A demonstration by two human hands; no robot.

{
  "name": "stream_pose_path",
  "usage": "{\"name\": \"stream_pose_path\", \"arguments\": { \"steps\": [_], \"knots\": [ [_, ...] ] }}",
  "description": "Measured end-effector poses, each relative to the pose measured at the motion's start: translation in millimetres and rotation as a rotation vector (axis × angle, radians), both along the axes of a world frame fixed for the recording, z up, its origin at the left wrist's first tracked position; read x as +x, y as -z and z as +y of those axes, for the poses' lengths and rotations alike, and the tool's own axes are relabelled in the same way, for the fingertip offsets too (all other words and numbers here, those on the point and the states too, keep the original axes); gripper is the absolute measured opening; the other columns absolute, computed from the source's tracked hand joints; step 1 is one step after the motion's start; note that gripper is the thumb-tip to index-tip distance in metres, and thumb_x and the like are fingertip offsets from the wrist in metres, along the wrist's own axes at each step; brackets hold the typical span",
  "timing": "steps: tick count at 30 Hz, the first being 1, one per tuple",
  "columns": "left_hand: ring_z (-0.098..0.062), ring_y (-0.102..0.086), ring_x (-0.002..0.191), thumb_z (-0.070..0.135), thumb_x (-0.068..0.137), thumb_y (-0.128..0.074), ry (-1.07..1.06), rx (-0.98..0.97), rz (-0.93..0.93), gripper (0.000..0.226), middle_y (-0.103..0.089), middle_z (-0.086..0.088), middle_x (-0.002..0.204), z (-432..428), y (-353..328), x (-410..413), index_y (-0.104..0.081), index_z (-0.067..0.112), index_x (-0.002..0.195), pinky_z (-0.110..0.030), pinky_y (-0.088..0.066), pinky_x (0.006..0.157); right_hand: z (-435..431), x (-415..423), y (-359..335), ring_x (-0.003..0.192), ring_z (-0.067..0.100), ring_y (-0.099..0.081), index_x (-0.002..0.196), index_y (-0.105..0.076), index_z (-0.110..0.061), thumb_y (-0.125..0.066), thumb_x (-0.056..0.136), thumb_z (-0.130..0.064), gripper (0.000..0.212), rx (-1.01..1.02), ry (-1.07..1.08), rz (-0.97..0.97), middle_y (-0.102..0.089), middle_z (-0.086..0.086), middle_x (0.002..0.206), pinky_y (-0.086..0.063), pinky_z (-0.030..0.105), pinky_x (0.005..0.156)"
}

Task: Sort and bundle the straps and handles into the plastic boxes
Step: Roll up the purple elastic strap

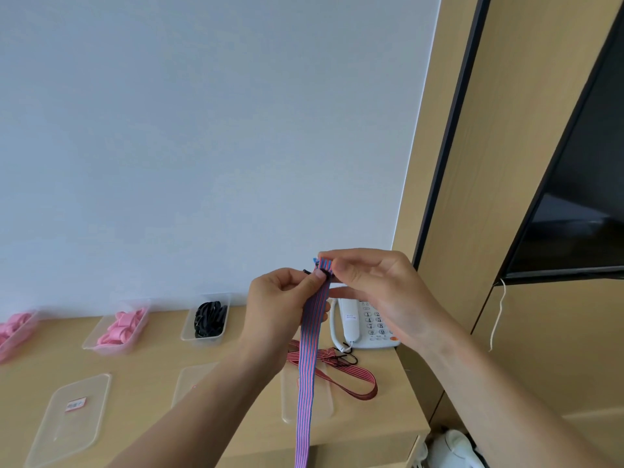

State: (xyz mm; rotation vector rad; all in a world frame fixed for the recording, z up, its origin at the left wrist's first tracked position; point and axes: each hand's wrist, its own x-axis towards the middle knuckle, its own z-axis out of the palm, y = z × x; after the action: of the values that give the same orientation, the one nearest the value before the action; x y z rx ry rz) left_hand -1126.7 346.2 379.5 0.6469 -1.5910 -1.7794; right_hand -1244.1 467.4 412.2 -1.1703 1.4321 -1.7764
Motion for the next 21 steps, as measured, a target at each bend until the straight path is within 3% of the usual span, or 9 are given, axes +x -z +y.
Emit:
{"name": "stream_pose_path", "arguments": {
  "steps": [3,7,9,12,16,21],
  "knots": [
    [-0.030,-0.072,0.057,0.019,0.090,-0.080,-0.013,0.009,-0.024,0.027,-0.073,-0.017,0.065,-1.9,-1.0,1.5,-0.072,0.012,0.065,-0.040,-0.062,0.054,0.2,1.1,2.3,0.112,0.028,-0.070,0.106,-0.080,-0.014,-0.080,0.079,-0.025,0.029,-0.001,-0.035,-0.010,-0.076,0.011,0.112,-0.055,0.042,0.099],
    [-0.027,-0.072,0.055,0.019,0.090,-0.079,-0.001,0.001,-0.068,0.025,-0.074,-0.016,0.066,-2.4,-3.3,1.7,-0.067,0.004,0.074,-0.036,-0.061,0.050,0.2,3.3,4.8,0.114,0.020,-0.069,0.096,-0.082,-0.013,-0.081,0.074,-0.008,0.023,-0.029,0.002,0.030,-0.075,0.006,0.115,-0.056,0.032,0.096],
    [-0.026,-0.072,0.056,0.019,0.092,-0.076,0.028,-0.008,-0.080,0.025,-0.074,-0.015,0.066,-2.2,-3.4,1.9,-0.068,0.001,0.078,-0.037,-0.061,0.053,0.6,3.0,6.2,0.108,0.022,-0.072,0.099,-0.080,-0.010,-0.081,0.071,-0.002,0.029,-0.064,0.013,0.054,-0.076,0.008,0.110,-0.057,0.028,0.088],
    [-0.024,-0.072,0.063,0.018,0.098,-0.069,0.124,0.013,-0.034,0.020,-0.074,-0.011,0.071,-2.0,-4.2,4.4,-0.075,0.002,0.087,-0.032,-0.060,0.059,0.8,-0.3,7.0,0.104,0.027,-0.072,0.107,-0.076,-0.006,-0.082,0.065,0.004,0.043,-0.102,0.053,0.099,-0.076,0.012,0.107,-0.057,0.030,0.088],
    [-0.030,-0.075,0.073,0.024,0.103,-0.059,0.230,0.107,-0.015,0.028,-0.077,-0.012,0.084,-2.6,-5.2,5.9,-0.081,0.012,0.093,-0.045,-0.061,0.076,0.1,-6.0,10.1,0.106,0.027,-0.071,0.113,-0.072,-0.007,-0.086,0.061,0.004,0.055,-0.104,0.069,0.159,-0.076,0.012,0.110,-0.056,0.033,0.094],
    [-0.029,-0.073,0.076,0.038,0.087,-0.068,0.283,0.135,0.011,0.034,-0.077,-0.020,0.097,-1.8,-4.8,5.3,-0.081,0.008,0.097,-0.048,-0.062,0.078,-3.6,-8.8,21.6,0.112,0.024,-0.068,0.114,-0.072,-0.013,-0.087,0.059,0.009,0.061,-0.126,0.090,0.218,-0.074,0.006,0.114,-0.053,0.033,0.098]
  ]
}}
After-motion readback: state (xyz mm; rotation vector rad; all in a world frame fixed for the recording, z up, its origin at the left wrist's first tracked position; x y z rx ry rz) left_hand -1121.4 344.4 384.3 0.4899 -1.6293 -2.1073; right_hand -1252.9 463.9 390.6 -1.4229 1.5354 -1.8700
